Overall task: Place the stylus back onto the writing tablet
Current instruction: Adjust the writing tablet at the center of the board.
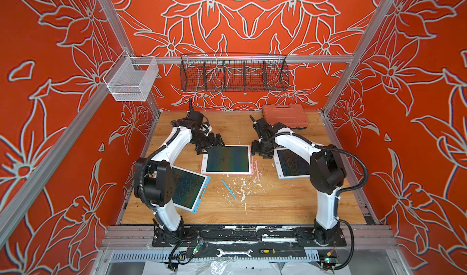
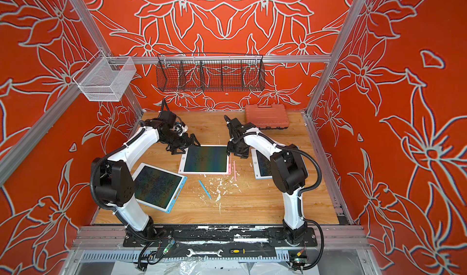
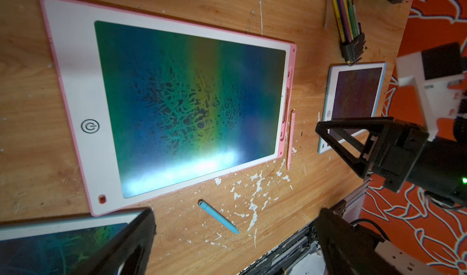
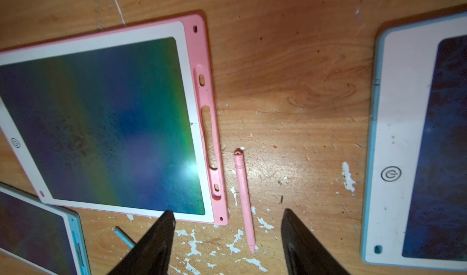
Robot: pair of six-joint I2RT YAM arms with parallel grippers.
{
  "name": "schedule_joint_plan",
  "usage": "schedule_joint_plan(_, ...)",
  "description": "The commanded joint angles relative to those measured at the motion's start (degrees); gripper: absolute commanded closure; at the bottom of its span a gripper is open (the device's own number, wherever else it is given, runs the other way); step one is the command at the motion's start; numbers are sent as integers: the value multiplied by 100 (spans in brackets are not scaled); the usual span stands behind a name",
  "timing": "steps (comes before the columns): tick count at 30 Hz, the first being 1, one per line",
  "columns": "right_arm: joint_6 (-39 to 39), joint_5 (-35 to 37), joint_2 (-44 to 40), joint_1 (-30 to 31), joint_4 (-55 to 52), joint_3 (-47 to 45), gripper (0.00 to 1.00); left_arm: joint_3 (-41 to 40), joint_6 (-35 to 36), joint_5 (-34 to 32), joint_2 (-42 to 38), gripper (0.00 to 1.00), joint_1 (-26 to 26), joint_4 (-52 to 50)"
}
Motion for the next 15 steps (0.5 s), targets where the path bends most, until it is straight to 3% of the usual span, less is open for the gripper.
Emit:
schedule_joint_plan(1, -158, 181, -132, 93, -397, -43, 32, -188, 85, 85, -258, 3, -105, -217)
schedule_joint_plan(15, -114, 41, -86, 213, -324, -406, 35, -262, 105, 78, -315, 3, -381, -252)
